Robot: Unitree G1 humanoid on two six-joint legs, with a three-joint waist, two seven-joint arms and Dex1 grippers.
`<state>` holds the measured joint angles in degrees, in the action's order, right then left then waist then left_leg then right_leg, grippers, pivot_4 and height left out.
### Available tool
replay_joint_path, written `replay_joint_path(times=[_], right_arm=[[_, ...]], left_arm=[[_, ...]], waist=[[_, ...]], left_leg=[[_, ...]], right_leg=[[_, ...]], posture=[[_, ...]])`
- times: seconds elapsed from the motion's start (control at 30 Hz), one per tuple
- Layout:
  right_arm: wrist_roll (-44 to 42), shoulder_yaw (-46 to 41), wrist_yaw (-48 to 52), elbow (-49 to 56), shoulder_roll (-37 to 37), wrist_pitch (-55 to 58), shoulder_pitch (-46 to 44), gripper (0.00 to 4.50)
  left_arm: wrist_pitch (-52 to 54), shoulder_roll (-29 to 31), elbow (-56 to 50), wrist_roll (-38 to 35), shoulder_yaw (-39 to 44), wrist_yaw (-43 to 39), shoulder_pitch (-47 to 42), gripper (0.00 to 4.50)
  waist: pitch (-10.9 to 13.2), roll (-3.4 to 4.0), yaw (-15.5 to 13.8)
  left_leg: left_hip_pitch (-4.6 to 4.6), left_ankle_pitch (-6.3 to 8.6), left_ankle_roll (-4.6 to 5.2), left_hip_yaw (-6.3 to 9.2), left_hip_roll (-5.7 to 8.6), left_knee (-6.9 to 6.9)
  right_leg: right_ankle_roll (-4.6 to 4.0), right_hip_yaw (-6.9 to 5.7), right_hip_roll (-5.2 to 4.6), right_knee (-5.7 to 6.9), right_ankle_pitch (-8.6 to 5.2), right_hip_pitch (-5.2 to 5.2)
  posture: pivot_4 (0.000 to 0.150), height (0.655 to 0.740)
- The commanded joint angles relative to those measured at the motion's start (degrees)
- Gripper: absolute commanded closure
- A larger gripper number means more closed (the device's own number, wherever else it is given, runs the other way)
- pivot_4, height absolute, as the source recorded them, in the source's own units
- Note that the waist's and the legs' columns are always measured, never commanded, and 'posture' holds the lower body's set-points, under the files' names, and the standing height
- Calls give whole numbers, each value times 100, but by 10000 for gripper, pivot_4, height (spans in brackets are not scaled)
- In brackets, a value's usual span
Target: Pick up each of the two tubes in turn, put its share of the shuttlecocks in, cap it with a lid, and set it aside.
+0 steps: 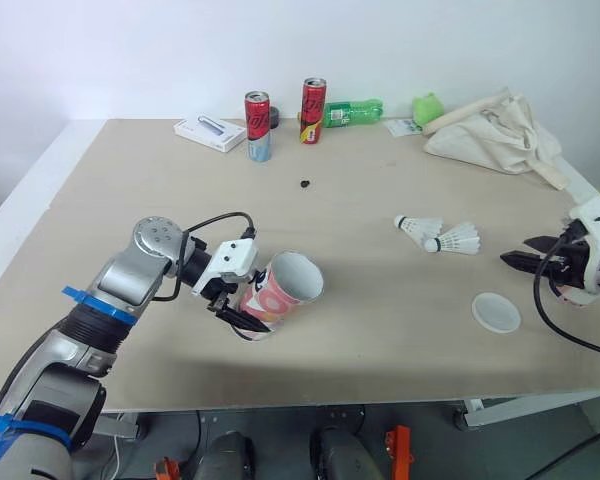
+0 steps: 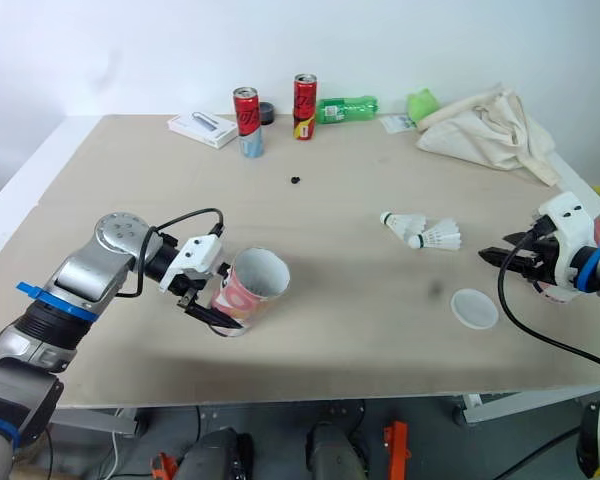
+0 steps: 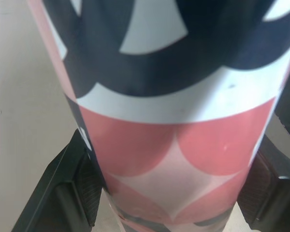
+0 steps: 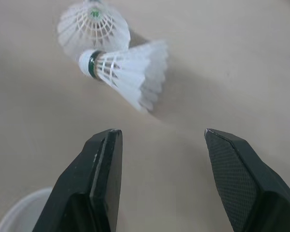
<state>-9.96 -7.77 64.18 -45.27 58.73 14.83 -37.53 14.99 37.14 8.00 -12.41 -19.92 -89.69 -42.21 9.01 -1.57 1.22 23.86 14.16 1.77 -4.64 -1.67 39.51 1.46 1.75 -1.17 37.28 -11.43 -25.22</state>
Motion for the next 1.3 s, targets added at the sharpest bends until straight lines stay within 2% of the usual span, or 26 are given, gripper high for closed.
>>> replay_joint_path(times=[0.03, 0.77, 0.9, 1.1, 1.3], right_arm=[[90, 82, 183, -309, -59, -166, -317, 15504], [407, 340, 266, -903, -724, -515, -1030, 15504], [478, 351, 270, -1042, -739, -567, -1086, 15504], [402, 352, 895, -841, -513, -412, -970, 15504], [537, 341, 743, -1049, -408, -539, -1156, 15504]], left_arm=[[129, 97, -231, -66, 129, 67, 88, 12845], [404, 214, -546, -177, 186, 224, 258, 12845], [446, 242, -568, -188, 193, 250, 264, 12845], [499, 287, -610, -225, 204, 279, 293, 12845], [538, 320, -653, -263, 190, 309, 318, 12845]], waist=[[0, 0, 6], [1, 3, 13], [2, 3, 14], [2, 4, 13], [2, 4, 19]], left_leg=[[0, 0, 0, 0, 0, 0], [-8, 0, 0, -21, 3, -4], [-9, 1, 0, -24, 3, -5], [-11, 0, 0, -24, 2, -6], [-14, 1, 1, -30, 2, -7]], right_leg=[[0, 0, 0, 0, 0, 0], [3, 20, -6, 1, 7, -1], [3, 22, -6, 1, 7, -2], [3, 23, -5, 1, 7, -2], [3, 29, -5, 1, 7, -2]], posture=[[1500, 7324], [1500, 7324], [1500, 7324], [1500, 7324], [1500, 7324]])
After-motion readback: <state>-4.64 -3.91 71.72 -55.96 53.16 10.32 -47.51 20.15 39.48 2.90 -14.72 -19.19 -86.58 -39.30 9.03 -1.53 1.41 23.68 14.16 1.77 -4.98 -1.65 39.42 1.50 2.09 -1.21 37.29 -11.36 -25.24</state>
